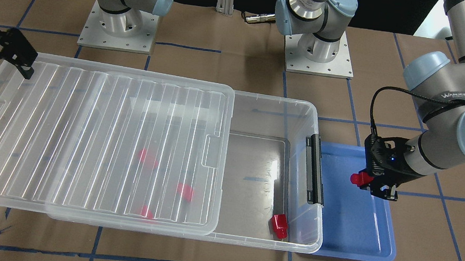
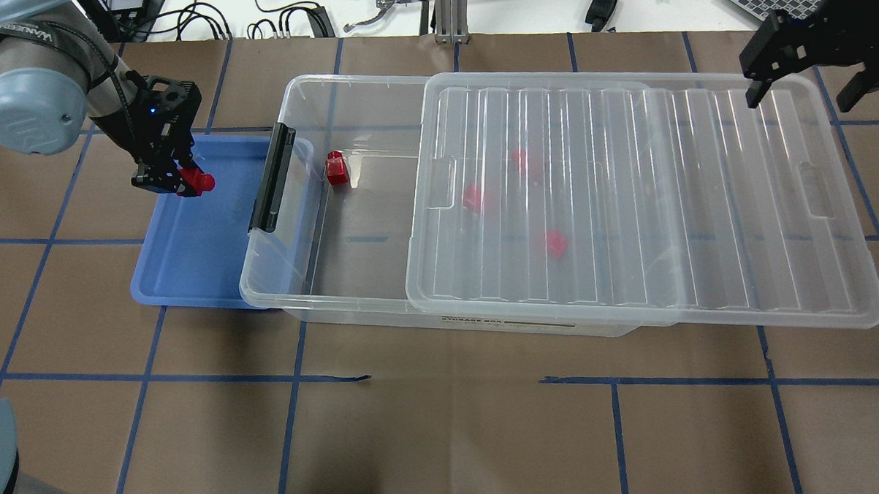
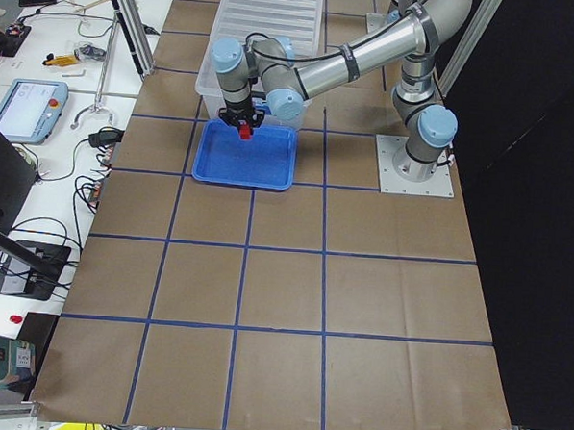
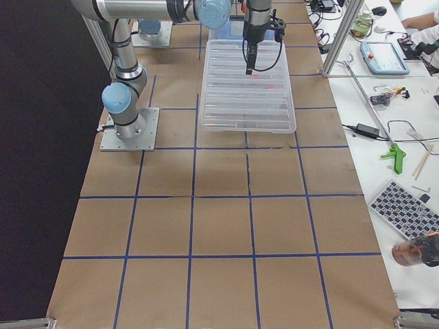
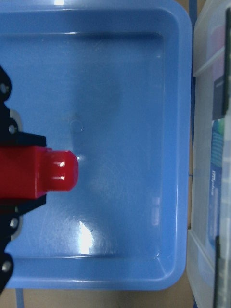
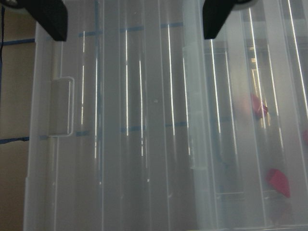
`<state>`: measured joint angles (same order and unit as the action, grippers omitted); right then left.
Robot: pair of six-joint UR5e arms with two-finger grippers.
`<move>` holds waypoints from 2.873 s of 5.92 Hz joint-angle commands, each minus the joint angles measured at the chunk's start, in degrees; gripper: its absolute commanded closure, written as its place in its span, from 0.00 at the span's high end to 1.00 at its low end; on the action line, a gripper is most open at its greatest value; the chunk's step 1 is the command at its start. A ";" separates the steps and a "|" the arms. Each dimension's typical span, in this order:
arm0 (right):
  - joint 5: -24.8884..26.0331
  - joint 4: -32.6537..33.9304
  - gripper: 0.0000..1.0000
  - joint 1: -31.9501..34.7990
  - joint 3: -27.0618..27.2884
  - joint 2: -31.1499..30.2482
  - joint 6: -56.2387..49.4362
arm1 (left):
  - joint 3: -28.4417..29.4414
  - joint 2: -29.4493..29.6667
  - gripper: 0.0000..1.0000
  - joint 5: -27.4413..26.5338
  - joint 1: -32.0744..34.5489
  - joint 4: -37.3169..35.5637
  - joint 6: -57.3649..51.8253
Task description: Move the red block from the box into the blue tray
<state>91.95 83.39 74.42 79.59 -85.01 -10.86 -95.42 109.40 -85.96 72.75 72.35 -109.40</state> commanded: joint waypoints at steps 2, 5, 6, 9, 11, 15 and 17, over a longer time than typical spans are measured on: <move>6.02 4.03 1.00 -8.91 0.48 3.26 -9.85 | -4.77 6.24 0.17 -2.09 0.38 -10.81 -0.02; 10.14 10.00 1.00 -15.61 3.45 8.09 -14.10 | -4.34 9.08 0.91 -3.69 0.90 -13.82 0.42; 10.52 14.48 1.00 -16.40 7.03 8.45 -13.23 | -3.46 7.51 0.98 -3.69 1.08 -12.95 0.77; 9.57 24.89 1.00 -17.81 15.93 7.66 -12.25 | 11.15 -1.62 0.98 -4.47 7.02 15.16 11.26; 7.12 23.67 1.00 -17.38 16.47 7.40 -12.34 | 19.98 -4.00 0.98 -4.21 12.21 28.32 29.93; 4.03 22.34 1.00 -15.71 16.56 6.43 -12.69 | 15.37 -11.48 0.98 -4.03 15.22 25.50 73.03; 4.02 20.68 1.00 -13.96 16.56 5.30 -12.61 | 13.52 -12.98 0.98 -4.30 17.86 20.40 95.84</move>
<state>96.04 104.66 59.59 96.15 -79.19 -23.48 -80.82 97.19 -90.19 89.54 95.19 -24.83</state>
